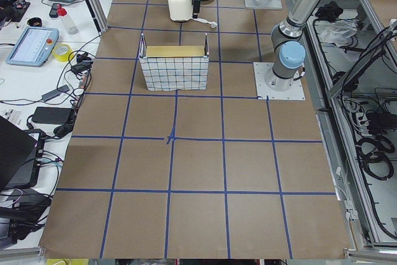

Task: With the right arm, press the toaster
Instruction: 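Press the toaster lever down with the right gripper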

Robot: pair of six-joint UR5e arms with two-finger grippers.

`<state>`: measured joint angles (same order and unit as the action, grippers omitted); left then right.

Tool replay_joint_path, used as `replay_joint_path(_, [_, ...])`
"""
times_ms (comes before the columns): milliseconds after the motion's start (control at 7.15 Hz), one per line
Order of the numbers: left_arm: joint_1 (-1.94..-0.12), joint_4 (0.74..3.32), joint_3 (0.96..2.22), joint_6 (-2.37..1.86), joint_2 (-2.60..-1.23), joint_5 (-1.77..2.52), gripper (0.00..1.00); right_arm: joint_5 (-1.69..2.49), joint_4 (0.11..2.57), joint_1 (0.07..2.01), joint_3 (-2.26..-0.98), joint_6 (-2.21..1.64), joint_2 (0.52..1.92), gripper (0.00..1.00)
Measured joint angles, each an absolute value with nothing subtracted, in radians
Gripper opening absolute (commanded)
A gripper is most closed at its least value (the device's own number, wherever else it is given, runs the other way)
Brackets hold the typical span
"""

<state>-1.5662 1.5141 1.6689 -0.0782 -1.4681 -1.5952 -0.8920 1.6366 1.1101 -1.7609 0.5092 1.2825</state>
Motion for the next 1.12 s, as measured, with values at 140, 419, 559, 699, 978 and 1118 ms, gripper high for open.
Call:
replay_joint_path(140, [-1.566,1.514,1.669,-0.078,-1.468,-1.595,1.00,-0.892,1.640,1.110,-1.761,0.512,1.277,0.00])
replay_joint_path(419, [-1.566,1.514,1.669,-0.078,-1.468,-1.595,1.00,-0.906,1.644,1.111,-1.764,0.516,1.264,0.00])
replay_joint_path(559, [-1.566,1.514,1.669,-0.078,-1.469,-1.595,1.00,-0.920,1.646,1.111,-1.770,0.516,1.259,0.00])
replay_joint_path(699, [-1.566,1.514,1.669,-0.078,-1.469,-1.595,1.00,-0.928,1.648,1.111,-1.774,0.516,1.253,0.00])
replay_joint_path(978, [-1.566,1.514,1.669,-0.078,-1.468,-1.595,1.00,-0.954,1.651,1.111,-1.778,0.514,1.237,0.00])
replay_joint_path(1118, [-1.566,1.514,1.669,-0.078,-1.468,-1.595,1.00,-0.968,1.652,1.111,-1.779,0.514,1.228,0.00])
